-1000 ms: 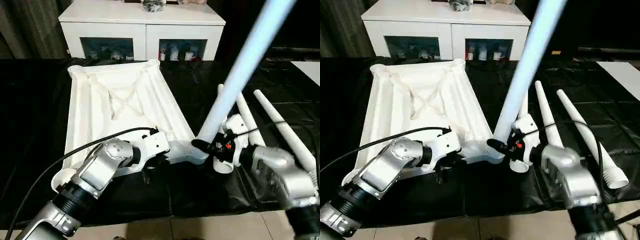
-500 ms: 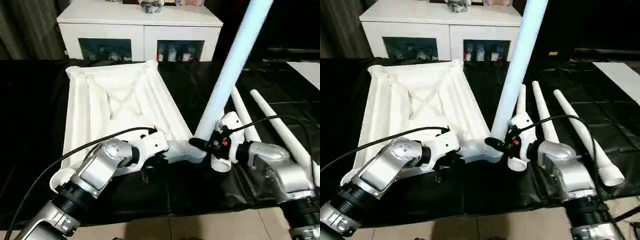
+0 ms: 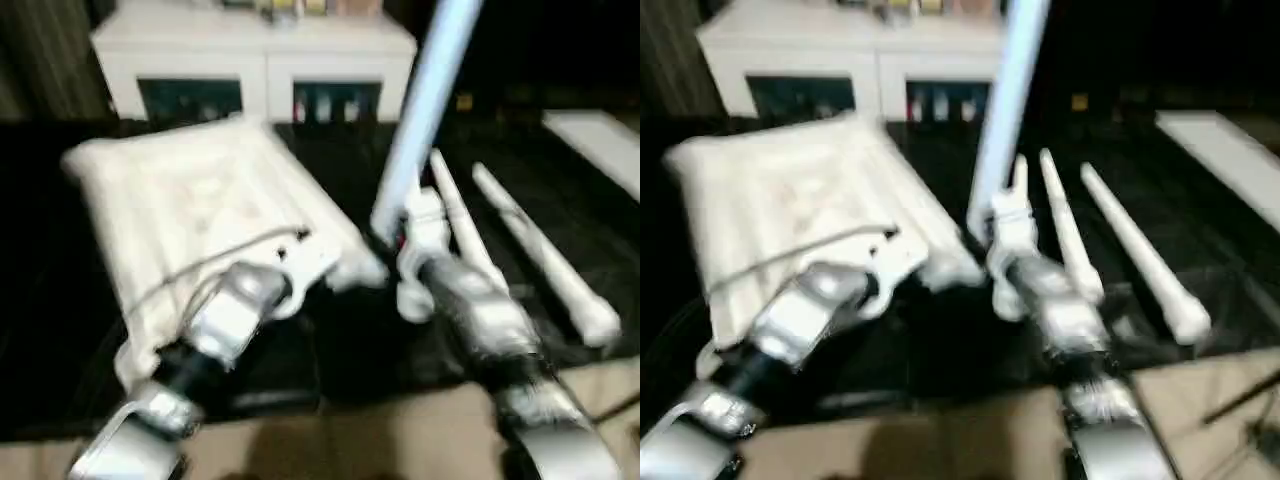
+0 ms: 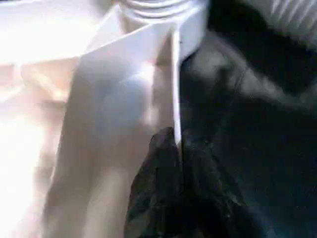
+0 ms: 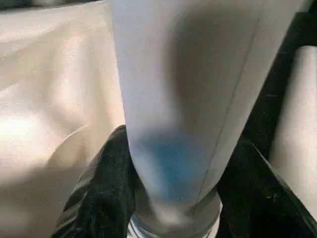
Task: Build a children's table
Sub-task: Rotate leg to tighten
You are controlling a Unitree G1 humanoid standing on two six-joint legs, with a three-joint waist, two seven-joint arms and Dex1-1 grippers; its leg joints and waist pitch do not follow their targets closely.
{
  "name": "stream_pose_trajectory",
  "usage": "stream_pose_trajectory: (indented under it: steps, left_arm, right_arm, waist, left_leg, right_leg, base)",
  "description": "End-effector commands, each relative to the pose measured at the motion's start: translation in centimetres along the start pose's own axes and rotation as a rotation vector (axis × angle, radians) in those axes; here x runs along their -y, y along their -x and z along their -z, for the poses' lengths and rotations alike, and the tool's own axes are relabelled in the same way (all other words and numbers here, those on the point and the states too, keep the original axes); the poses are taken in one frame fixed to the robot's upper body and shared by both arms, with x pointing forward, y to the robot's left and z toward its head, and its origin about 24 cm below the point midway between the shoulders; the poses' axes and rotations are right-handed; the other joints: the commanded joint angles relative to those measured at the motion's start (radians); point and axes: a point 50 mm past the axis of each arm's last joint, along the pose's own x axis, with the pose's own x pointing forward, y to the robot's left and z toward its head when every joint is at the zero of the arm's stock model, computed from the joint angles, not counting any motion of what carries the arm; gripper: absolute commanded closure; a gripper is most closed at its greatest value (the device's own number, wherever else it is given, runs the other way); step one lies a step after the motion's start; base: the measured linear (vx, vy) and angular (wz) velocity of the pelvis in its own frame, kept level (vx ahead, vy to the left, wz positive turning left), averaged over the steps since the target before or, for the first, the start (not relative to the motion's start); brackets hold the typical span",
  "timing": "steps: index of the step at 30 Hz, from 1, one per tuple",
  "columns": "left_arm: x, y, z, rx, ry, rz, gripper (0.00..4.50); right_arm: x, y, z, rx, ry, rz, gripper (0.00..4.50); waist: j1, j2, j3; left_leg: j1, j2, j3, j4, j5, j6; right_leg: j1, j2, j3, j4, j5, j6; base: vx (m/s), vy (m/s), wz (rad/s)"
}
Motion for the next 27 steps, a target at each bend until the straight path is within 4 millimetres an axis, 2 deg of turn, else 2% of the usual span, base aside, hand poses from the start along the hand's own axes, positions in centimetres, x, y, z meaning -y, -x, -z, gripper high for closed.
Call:
stream_pose_trajectory:
  steps: [1,2,3,4,5,6,7,8,10,12,16,18,19,20,21,22,23,24,26,27]
  left_arm:
    - [-1.2,0.9,-3.3,0.100,-0.036,-0.118,4.50]
    - [-0.9,0.5,-4.2,0.105,-0.013,-0.166,4.50]
    - [-0.8,0.4,-4.4,0.109,0.001,-0.175,4.50]
    - [-0.7,0.4,-4.6,0.110,0.000,-0.187,4.50]
    - [-0.7,0.4,-4.7,0.107,0.001,-0.192,4.50]
    - [-0.6,0.5,-4.8,0.111,0.009,-0.185,4.50]
    - [-0.7,0.5,-4.8,0.112,0.012,-0.184,4.50]
    - [-0.7,0.5,-4.8,0.112,0.015,-0.186,4.50]
    - [-0.9,0.6,-4.7,0.109,0.016,-0.192,4.50]
    - [-1.2,0.7,-4.5,0.099,0.017,-0.203,4.50]
    - [-1.8,0.8,-4.4,0.099,0.019,-0.220,4.50]
    - [-1.8,0.8,-4.4,0.101,0.004,-0.215,4.50]
    - [-1.7,0.8,-4.4,0.106,0.002,-0.208,4.50]
    - [-1.7,0.8,-4.4,0.110,0.000,-0.205,4.50]
    - [-1.7,0.8,-4.5,0.120,-0.008,-0.196,4.50]
    - [-1.7,0.8,-4.5,0.125,-0.012,-0.191,4.50]
    - [-1.7,0.8,-4.5,0.130,-0.012,-0.188,4.50]
    - [-1.8,0.8,-4.5,0.133,-0.011,-0.186,4.50]
    - [-1.8,0.9,-4.3,0.140,-0.025,-0.174,4.50]
    - [-1.8,0.9,-4.3,0.140,-0.025,-0.174,4.50]
  right_arm:
    - [0.1,0.5,5.8,-0.231,-0.074,0.064,2.59]
    - [-1.2,-0.5,5.4,-0.219,-0.137,0.094,2.59]
    - [-1.5,-0.8,5.2,-0.216,-0.153,0.104,2.59]
    - [-1.9,-1.0,5.1,-0.215,-0.167,0.105,2.59]
    - [-2.2,-1.2,5.1,-0.215,-0.178,0.109,2.59]
    - [-2.6,-1.4,4.9,-0.214,-0.180,0.109,2.59]
    - [-2.7,-1.5,4.8,-0.215,-0.175,0.109,2.59]
    - [-2.7,-1.5,4.8,-0.215,-0.173,0.112,2.59]
    - [-2.8,-1.6,4.7,-0.213,-0.165,0.113,2.59]
    - [-2.9,-1.8,4.6,-0.212,-0.156,0.118,2.59]
    - [-2.8,-2.0,4.4,-0.200,-0.141,0.130,2.59]
    - [-2.9,-2.1,4.1,-0.186,-0.140,0.117,2.59]
    - [-3.1,-2.2,3.9,-0.180,-0.120,0.102,2.59]
    - [-3.1,-2.2,3.8,-0.175,-0.110,0.091,2.59]
    - [-3.3,-2.3,3.5,-0.157,-0.094,0.065,2.59]
    - [-3.4,-2.4,3.3,-0.148,-0.092,0.055,2.59]
    - [-3.4,-2.4,3.1,-0.134,-0.088,0.046,2.59]
    - [-3.4,-2.5,2.9,-0.126,-0.084,0.041,2.03]
    - [-3.2,-2.5,2.3,-0.100,-0.071,0.031,1.89]
    - [-3.2,-2.5,2.3,-0.100,-0.071,0.031,1.83]
  waist:
    - [0.001,0.000,-0.056]
    - [-0.008,0.003,-0.062]
    - [-0.020,-0.001,-0.057]
    - [-0.017,-0.013,-0.053]
    - [-0.017,-0.016,-0.052]
    - [-0.015,-0.012,-0.054]
    - [-0.016,-0.020,-0.055]
    - [-0.016,-0.020,-0.055]
    - [-0.014,-0.014,-0.056]
    - [-0.018,-0.015,-0.056]
    - [-0.023,-0.014,-0.056]
    - [-0.021,-0.014,-0.058]
    - [-0.018,-0.004,-0.060]
    - [-0.018,-0.004,-0.060]
    - [-0.019,-0.009,-0.062]
    - [-0.018,-0.009,-0.063]
    - [-0.017,-0.003,-0.066]
    - [-0.017,-0.005,-0.067]
    - [-0.017,-0.003,-0.070]
    - [-0.018,-0.003,-0.072]
  left_leg:
    - [0.006,0.068,-0.012,-0.118,-0.128,-0.041]
    - [0.029,0.076,-0.006,-0.127,-0.154,-0.034]
    - [0.022,0.071,0.016,-0.149,-0.261,-0.016]
    - [0.020,0.063,0.025,-0.147,-0.309,-0.002]
    - [0.018,0.059,0.029,-0.146,-0.312,0.006]
    - [0.017,0.061,0.028,-0.148,-0.298,0.013]
    - [0.008,0.063,0.029,-0.153,-0.265,0.018]
    - [0.008,0.063,0.029,-0.153,-0.265,0.018]
    - [0.014,0.069,0.032,-0.158,-0.239,0.019]
    - [0.007,0.071,0.031,-0.162,-0.230,0.017]
    - [0.009,0.070,0.034,-0.163,-0.256,0.010]
    - [0.006,0.069,0.037,-0.163,-0.227,0.018]
    - [0.009,0.071,0.037,-0.162,-0.209,0.021]
    - [0.009,0.071,0.037,-0.162,-0.209,0.021]
    - [0.008,0.071,0.040,-0.161,-0.191,0.029]
    - [0.007,0.071,0.040,-0.160,-0.168,0.036]
    - [0.007,0.072,0.040,-0.159,-0.155,0.039]
    - [0.009,0.073,0.042,-0.158,-0.133,0.045]
    - [0.010,0.072,0.043,-0.157,-0.112,0.059]
    - [0.005,0.072,0.043,-0.156,-0.096,0.069]
  right_leg:
    - [0.034,-0.055,0.066,-0.132,-0.345,-0.150]
    - [0.029,-0.041,0.068,-0.129,-0.204,-0.185]
    - [0.044,-0.043,0.067,-0.137,-0.123,-0.253]
    - [0.045,-0.051,0.067,-0.156,-0.233,-0.232]
    - [0.044,-0.055,0.068,-0.163,-0.281,-0.215]
    - [0.044,-0.060,0.067,-0.171,-0.338,-0.192]
    - [0.050,-0.060,0.065,-0.175,-0.341,-0.173]
    - [0.050,-0.060,0.065,-0.175,-0.341,-0.173]
    - [0.043,-0.059,0.067,-0.176,-0.301,-0.177]
    - [0.048,-0.060,0.066,-0.172,-0.279,-0.185]
    - [0.044,-0.060,0.068,-0.174,-0.267,-0.191]
    - [0.047,-0.061,0.072,-0.169,-0.231,-0.203]
    - [0.047,-0.060,0.072,-0.165,-0.200,-0.213]
    - [0.047,-0.060,0.072,-0.165,-0.200,-0.213]
    - [0.049,-0.060,0.073,-0.163,-0.161,-0.225]
    - [0.052,-0.060,0.073,-0.159,-0.129,-0.235]
    - [0.053,-0.060,0.073,-0.155,-0.108,-0.242]
    - [0.053,-0.059,0.074,-0.152,-0.062,-0.255]
    - [0.056,-0.057,0.074,-0.145,0.001,-0.278]
    - [0.062,-0.057,0.073,-0.139,0.033,-0.289]
  base:
    - [0.036,0.038,-0.24]
    - [-0.050,-0.021,0.26]
    - [0.000,0.000,0.00]
    - [0.000,0.000,0.00]
    - [0.000,0.000,0.00]
    - [0.000,0.000,0.00]
    - [0.000,0.000,0.00]
    - [0.000,0.000,0.00]
    - [0.000,0.000,0.00]
    - [0.000,0.000,0.00]
    - [0.000,0.000,0.00]
    - [0.000,0.000,0.00]
    - [0.000,0.000,0.00]
    - [0.000,0.000,0.00]
    - [0.000,0.000,0.00]
    - [0.000,0.000,0.00]
    - [0.000,0.000,0.00]
    - [0.000,0.000,0.00]
    - [0.000,0.000,0.00]
    - [0.000,0.000,0.00]
